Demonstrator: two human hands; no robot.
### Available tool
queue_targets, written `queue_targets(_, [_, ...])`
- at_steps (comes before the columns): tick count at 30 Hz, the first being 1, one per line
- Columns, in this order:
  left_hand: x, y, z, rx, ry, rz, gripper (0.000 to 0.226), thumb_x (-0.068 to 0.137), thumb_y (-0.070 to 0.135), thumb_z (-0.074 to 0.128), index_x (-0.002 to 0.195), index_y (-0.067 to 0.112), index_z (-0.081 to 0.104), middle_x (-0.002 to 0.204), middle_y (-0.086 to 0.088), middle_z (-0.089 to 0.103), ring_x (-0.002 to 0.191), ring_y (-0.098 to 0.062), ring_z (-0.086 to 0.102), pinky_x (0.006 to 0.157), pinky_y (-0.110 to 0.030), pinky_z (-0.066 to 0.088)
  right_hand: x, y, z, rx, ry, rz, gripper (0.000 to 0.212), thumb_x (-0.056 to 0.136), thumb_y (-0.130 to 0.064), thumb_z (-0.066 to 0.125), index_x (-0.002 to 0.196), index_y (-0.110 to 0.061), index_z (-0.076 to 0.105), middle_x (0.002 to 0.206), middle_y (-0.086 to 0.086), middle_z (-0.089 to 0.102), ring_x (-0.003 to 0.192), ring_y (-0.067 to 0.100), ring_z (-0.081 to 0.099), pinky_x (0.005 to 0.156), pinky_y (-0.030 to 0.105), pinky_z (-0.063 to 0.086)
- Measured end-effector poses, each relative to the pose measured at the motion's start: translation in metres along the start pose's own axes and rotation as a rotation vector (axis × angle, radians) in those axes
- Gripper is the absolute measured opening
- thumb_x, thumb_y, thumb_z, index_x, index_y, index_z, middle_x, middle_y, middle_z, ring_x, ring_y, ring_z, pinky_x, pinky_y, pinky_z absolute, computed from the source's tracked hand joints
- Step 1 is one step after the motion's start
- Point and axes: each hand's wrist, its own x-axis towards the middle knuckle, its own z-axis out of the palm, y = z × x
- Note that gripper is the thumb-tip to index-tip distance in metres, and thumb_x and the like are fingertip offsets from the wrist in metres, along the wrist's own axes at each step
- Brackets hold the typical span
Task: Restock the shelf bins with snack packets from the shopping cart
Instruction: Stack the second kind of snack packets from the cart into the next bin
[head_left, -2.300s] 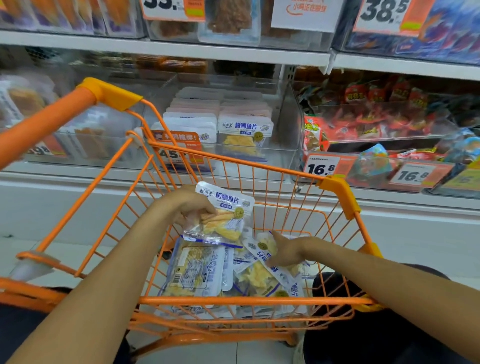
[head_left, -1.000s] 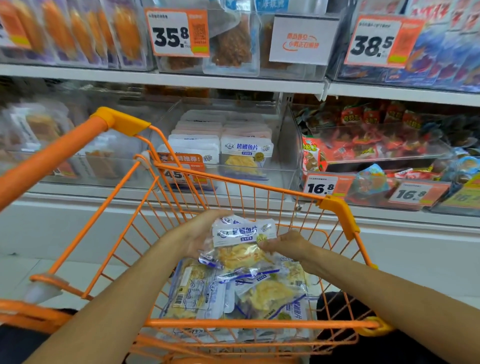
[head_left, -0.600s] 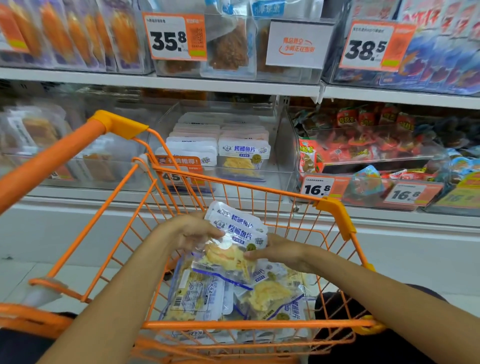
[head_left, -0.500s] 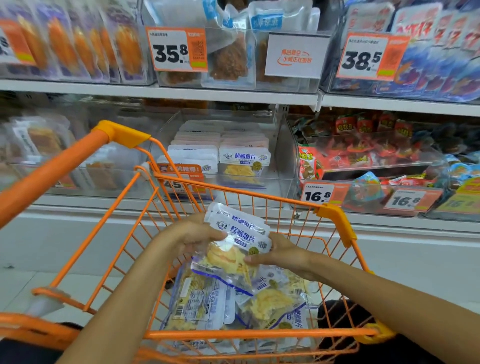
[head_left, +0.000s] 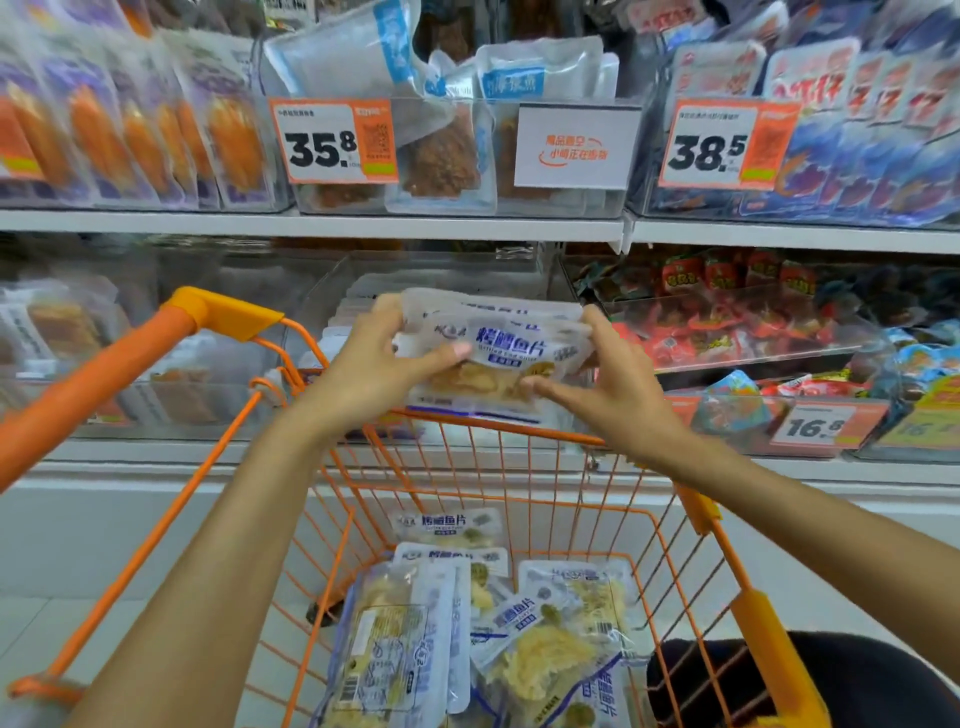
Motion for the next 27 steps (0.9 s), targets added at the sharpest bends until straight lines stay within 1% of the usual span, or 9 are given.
queue_targets(3, [0.029, -0.002, 0.000, 0.060, 0.036, 0.096, 0.025, 0.081, 0.028, 0.074, 0.104, 0.027, 0.064, 0.108, 0.010, 0.065, 0.102, 0.000, 0.059, 0.090, -0.027, 0.047, 0.025, 0.013, -0.007, -0.221, 0.123, -0.043, 0.048, 0.077, -0.039, 0.076, 0.096, -0.013, 0.041, 0.089, 0.005, 0.072, 0.074, 0.022, 0.068, 0.059, 0.044, 0.054])
queue_targets(5, [0.043, -0.008, 0.000, 0.174, 0.077, 0.118, 0.037, 0.076, 0.036, 0.079, 0.109, 0.028, 0.064, 0.103, 0.012, 0.068, 0.097, -0.006, 0.063, 0.086, -0.035, 0.051, 0.039, 0.022, -0.007, -0.331, 0.115, -0.037, 0.048, 0.078, -0.041, 0.075, 0.096, -0.017, 0.038, 0.086, 0.005, 0.072, 0.075, 0.024, 0.068, 0.060, 0.042, 0.053])
queue_targets(8, [0.057, -0.015, 0.001, 0.602, 0.175, 0.120, 0.062, 0.070, 0.045, 0.080, 0.122, 0.030, 0.048, 0.092, 0.004, 0.066, 0.080, -0.018, 0.059, 0.061, -0.031, 0.042, 0.054, 0.029, 0.000, -0.482, 0.005, -0.005, 0.050, 0.079, -0.045, 0.072, 0.106, -0.016, 0.042, 0.091, 0.007, 0.072, 0.083, 0.032, 0.067, 0.065, 0.042, 0.053])
queue_targets(9, [0.061, -0.017, 0.001, 0.753, 0.181, 0.123, 0.065, 0.070, 0.050, 0.078, 0.123, 0.031, 0.044, 0.090, 0.000, 0.067, 0.079, -0.022, 0.059, 0.059, -0.031, 0.038, 0.059, 0.030, 0.003, -0.513, -0.028, 0.002, 0.052, 0.080, -0.044, 0.072, 0.112, -0.016, 0.042, 0.092, 0.008, 0.071, 0.084, 0.034, 0.066, 0.065, 0.041, 0.052])
queue_targets(13, [0.081, -0.031, -0.002, 1.054, 0.085, 0.095, 0.059, 0.073, 0.065, 0.066, 0.118, 0.029, 0.050, 0.104, -0.005, 0.068, 0.096, -0.031, 0.062, 0.066, -0.033, 0.039, 0.076, 0.034, 0.016, -0.643, -0.135, 0.028, 0.065, 0.081, -0.048, 0.070, 0.126, -0.014, 0.037, 0.093, 0.013, 0.068, 0.087, 0.036, 0.064, 0.059, 0.034, 0.039])
queue_targets(17, [0.100, -0.046, 0.007, 1.184, -0.085, -0.003, 0.060, 0.076, 0.065, 0.064, 0.120, 0.024, 0.061, 0.112, -0.007, 0.067, 0.106, -0.029, 0.059, 0.071, -0.030, 0.037, 0.092, 0.044, 0.036, -0.801, -0.297, 0.126, 0.079, 0.079, -0.052, 0.070, 0.135, -0.008, 0.035, 0.119, 0.017, 0.060, 0.109, 0.037, 0.057, 0.078, 0.039, 0.045])
queue_targets(19, [0.108, -0.056, 0.016, 1.216, -0.145, -0.035, 0.059, 0.078, 0.063, 0.063, 0.122, 0.023, 0.063, 0.117, -0.009, 0.065, 0.112, -0.028, 0.055, 0.082, -0.032, 0.040, 0.095, 0.048, 0.046, -0.858, -0.358, 0.164, 0.079, 0.077, -0.053, 0.071, 0.133, -0.007, 0.038, 0.124, 0.014, 0.057, 0.113, 0.034, 0.056, 0.085, 0.039, 0.045])
queue_targets(22, [0.118, -0.069, 0.029, 1.309, -0.178, -0.018, 0.058, 0.080, 0.058, 0.063, 0.125, 0.022, 0.060, 0.125, -0.007, 0.059, 0.124, -0.025, 0.044, 0.098, -0.034, 0.035, 0.098, 0.053, 0.057, -0.894, -0.355, 0.221, 0.082, 0.076, -0.053, 0.072, 0.133, -0.006, 0.037, 0.128, 0.010, 0.054, 0.114, 0.030, 0.057, 0.086, 0.038, 0.045])
queue_targets(27, [0.124, -0.076, 0.036, 1.430, -0.285, -0.054, 0.063, 0.086, 0.050, 0.060, 0.137, 0.016, 0.045, 0.141, -0.007, 0.044, 0.134, -0.025, 0.032, 0.107, -0.040, 0.029, 0.108, 0.054, 0.064, -0.846, -0.392, 0.334, 0.090, 0.077, -0.046, 0.074, 0.138, -0.001, 0.025, 0.125, 0.011, 0.056, 0.116, 0.032, 0.056, 0.087, 0.039, 0.046])
